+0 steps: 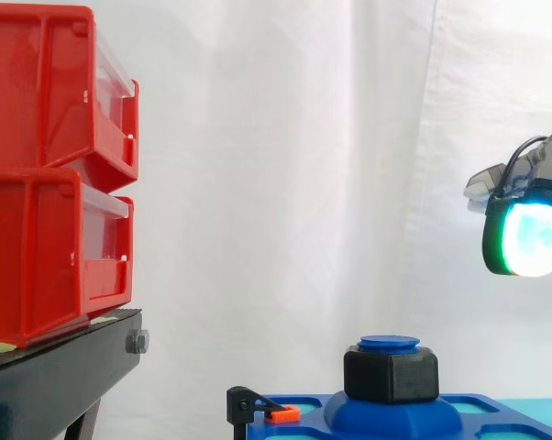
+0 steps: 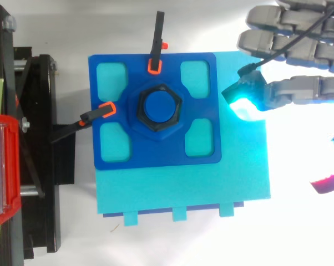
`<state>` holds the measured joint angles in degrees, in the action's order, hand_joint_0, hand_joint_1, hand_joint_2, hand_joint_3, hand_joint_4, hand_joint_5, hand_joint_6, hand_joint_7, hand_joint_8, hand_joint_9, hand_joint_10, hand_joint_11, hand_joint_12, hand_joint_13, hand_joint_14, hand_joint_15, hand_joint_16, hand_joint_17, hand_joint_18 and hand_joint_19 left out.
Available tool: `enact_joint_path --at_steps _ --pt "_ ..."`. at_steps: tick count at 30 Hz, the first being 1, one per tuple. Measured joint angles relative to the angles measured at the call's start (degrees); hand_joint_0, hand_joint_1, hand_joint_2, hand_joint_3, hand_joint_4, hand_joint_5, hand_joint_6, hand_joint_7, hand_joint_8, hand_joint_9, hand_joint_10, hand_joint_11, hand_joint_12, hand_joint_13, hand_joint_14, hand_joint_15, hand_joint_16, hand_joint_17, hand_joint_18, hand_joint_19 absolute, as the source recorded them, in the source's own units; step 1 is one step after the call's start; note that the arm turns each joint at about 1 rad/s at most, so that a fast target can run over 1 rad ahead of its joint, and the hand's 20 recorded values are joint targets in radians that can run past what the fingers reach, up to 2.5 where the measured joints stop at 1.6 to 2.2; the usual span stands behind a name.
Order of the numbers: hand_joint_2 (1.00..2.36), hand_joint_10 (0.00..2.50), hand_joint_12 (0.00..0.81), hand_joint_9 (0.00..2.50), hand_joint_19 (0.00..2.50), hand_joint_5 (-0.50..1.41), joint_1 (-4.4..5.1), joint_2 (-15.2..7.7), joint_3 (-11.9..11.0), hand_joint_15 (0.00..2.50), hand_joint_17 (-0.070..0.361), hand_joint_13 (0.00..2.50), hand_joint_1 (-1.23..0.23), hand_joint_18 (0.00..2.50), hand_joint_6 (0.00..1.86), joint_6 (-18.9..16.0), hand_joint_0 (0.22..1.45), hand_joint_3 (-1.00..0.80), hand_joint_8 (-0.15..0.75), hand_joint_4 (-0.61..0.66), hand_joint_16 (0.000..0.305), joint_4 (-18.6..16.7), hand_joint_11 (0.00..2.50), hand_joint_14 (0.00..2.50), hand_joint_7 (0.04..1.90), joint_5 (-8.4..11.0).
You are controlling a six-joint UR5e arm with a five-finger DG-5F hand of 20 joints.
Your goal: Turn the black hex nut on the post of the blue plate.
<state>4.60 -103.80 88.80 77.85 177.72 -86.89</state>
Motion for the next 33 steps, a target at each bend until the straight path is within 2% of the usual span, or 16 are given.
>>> enact_joint_path --at_steps 8,11,13,17,26,29,33 --pt "1.0 0.0 0.36 0.0 0.09 -0.25 -0.04 0.01 0.06 0.0 0.126 0.0 -0.5 0.0 0.5 -12.33 0.46 -0.5 0.177 0.09 0.056 -1.68 0.0 0.0 0.65 1.18" --pt "1.0 0.0 0.357 0.0 0.1 -0.26 0.03 0.01 0.07 0.0 0.127 0.0 -0.5 0.0 0.5 -16.52 0.46 -0.5 0.172 0.03 0.056 -1.77 0.0 0.0 0.63 2.49" --pt "1.0 0.0 0.346 0.0 0.09 -0.26 0.09 0.01 0.07 0.0 0.126 0.0 -0.5 0.0 0.5 -19.73 0.45 -0.5 0.144 -0.06 0.056 -1.77 0.0 0.0 0.61 3.5" --pt "1.0 0.0 0.334 0.0 0.06 -0.26 0.13 0.0 0.08 0.0 0.128 0.0 -0.46 0.0 0.5 -25.91 0.45 -0.5 0.121 -0.09 0.057 -1.79 0.0 0.0 0.61 4.69" --pt "1.0 0.0 0.334 0.0 0.05 -0.26 0.14 0.0 0.06 0.0 0.129 0.0 -0.43 0.0 0.5 -39.72 0.44 -0.5 0.12 -0.08 0.057 -1.93 0.0 0.0 0.62 4.91" --pt "1.0 0.0 0.333 0.0 0.05 -0.27 0.14 0.0 0.07 0.0 0.129 0.0 -0.43 0.0 0.5 -42.86 0.45 -0.5 0.117 -0.07 0.057 -1.96 0.0 0.0 0.65 4.84" --pt "1.0 0.0 0.332 0.0 0.06 -0.26 0.14 0.0 0.08 0.0 0.132 0.0 -0.44 0.0 0.5 -44.03 0.44 -0.5 0.121 -0.06 0.059 -1.94 0.0 0.0 0.63 4.91"
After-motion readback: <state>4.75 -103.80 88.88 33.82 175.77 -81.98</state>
